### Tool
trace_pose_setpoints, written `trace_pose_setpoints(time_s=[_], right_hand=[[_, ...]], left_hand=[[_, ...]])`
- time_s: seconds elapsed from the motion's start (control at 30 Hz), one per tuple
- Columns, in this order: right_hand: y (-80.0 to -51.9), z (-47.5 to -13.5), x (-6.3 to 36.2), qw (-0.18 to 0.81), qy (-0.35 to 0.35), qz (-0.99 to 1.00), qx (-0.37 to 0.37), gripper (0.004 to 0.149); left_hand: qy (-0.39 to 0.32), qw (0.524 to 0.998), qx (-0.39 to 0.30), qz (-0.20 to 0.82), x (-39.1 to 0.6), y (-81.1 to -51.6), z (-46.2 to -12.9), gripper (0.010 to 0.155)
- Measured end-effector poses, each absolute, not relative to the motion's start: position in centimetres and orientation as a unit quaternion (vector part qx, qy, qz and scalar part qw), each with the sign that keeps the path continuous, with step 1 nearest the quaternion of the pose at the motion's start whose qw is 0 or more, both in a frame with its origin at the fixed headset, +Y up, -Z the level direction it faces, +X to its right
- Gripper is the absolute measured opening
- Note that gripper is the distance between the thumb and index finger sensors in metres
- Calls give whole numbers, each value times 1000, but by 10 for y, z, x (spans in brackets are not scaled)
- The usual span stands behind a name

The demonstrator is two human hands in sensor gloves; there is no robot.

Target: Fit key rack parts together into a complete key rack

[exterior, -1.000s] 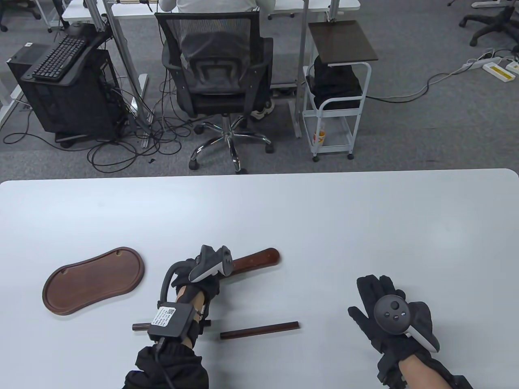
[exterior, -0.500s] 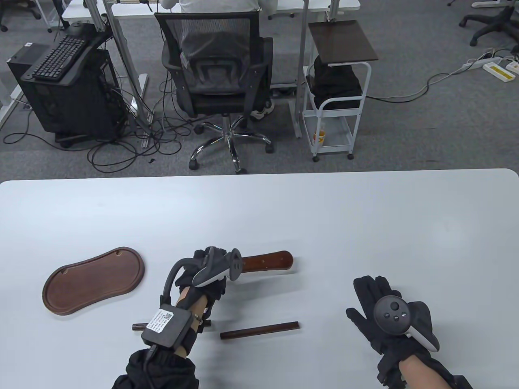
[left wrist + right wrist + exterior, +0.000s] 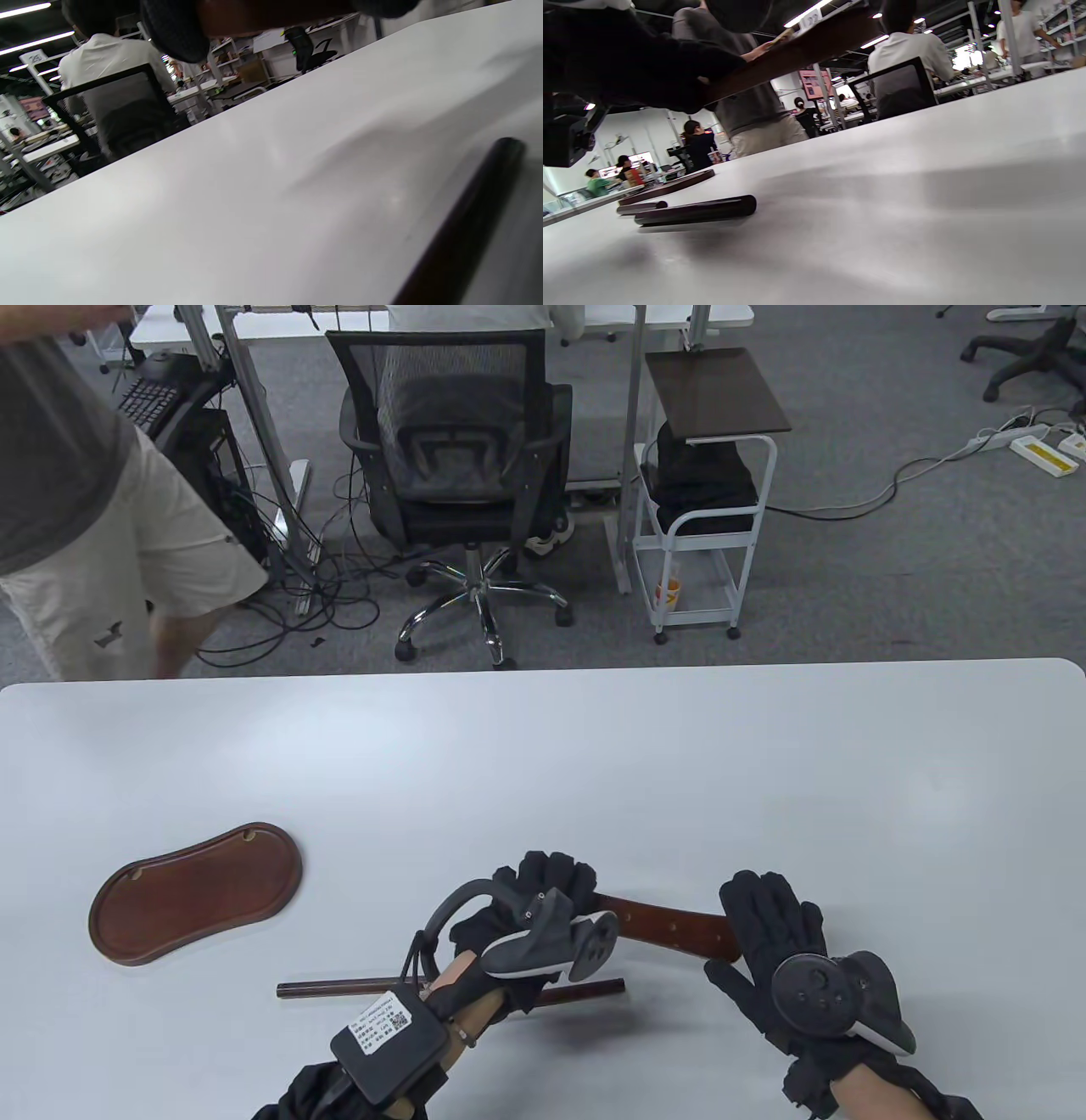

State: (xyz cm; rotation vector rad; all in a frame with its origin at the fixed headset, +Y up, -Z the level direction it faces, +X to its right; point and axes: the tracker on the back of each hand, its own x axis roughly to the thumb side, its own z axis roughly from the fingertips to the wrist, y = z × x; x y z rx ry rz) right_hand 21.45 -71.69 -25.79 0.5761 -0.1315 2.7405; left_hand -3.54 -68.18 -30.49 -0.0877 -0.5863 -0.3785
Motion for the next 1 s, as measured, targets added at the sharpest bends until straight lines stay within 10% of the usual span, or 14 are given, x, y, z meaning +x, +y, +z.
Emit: trace_pose_setpoints(time_s=[1.0], right_hand=[[-709, -248, 203, 162, -103, 945, 265, 70]], left_hand=[[-299, 954, 35, -4, -82, -659, -277, 73]])
